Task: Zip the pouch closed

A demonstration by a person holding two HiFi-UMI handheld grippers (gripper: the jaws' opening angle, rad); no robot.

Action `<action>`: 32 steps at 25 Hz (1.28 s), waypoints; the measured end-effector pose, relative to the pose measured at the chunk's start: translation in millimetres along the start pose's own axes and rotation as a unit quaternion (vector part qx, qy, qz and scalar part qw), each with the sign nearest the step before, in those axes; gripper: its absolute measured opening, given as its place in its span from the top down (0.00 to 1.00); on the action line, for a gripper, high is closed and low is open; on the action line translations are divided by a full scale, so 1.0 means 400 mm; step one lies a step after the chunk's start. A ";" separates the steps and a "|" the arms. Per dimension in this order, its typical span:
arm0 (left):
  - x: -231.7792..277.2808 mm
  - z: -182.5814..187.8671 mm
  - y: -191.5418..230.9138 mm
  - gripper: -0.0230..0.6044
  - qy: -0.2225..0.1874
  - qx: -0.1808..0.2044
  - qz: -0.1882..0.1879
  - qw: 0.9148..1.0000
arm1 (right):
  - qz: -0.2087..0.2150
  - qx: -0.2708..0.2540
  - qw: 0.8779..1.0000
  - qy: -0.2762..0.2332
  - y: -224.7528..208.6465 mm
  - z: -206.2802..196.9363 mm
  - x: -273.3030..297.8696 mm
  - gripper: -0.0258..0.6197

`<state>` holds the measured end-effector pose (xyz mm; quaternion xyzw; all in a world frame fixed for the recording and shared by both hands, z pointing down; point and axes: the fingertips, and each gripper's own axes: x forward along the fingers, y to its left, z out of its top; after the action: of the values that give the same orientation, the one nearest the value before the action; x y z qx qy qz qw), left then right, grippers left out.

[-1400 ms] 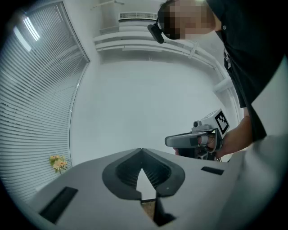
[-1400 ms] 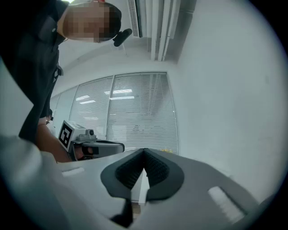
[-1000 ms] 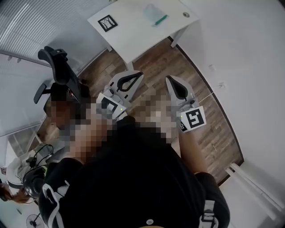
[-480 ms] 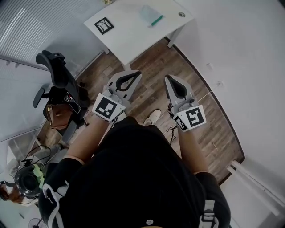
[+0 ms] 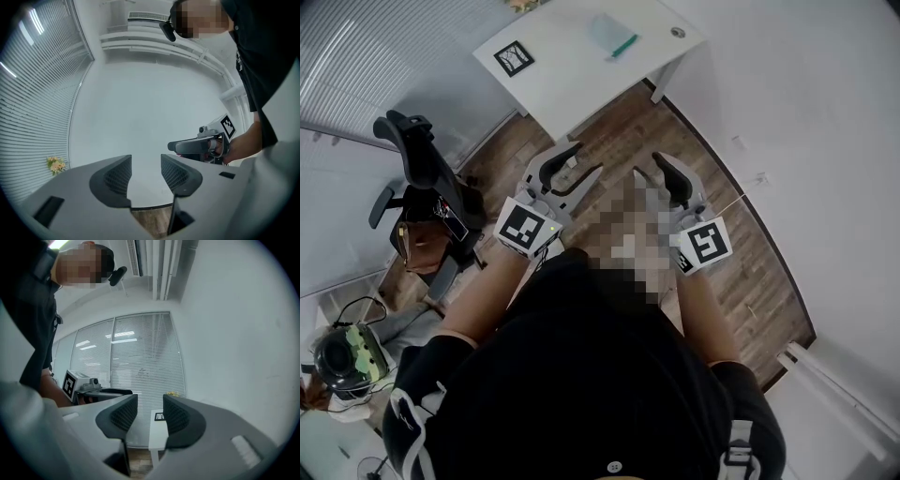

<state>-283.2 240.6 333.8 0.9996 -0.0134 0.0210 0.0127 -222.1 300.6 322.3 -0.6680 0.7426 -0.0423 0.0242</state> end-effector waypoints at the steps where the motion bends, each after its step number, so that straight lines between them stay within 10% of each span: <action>1: 0.005 0.001 -0.004 0.64 0.002 -0.001 0.000 1.000 | -0.002 0.000 1.000 -0.001 -0.006 0.001 -0.004 0.67; 8: 0.073 -0.014 -0.031 0.50 0.027 0.009 0.004 1.000 | -0.013 -0.002 1.000 -0.006 -0.092 -0.003 -0.049 0.52; 32: 0.351 -0.025 -0.048 0.44 0.031 0.022 0.075 0.996 | 0.023 0.005 1.000 0.004 -0.396 -0.021 -0.102 0.46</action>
<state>-143.1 256.3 349.2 0.9947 -0.0871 0.0536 -0.0103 -61.6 324.9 344.8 -0.6501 0.7579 -0.0479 0.0256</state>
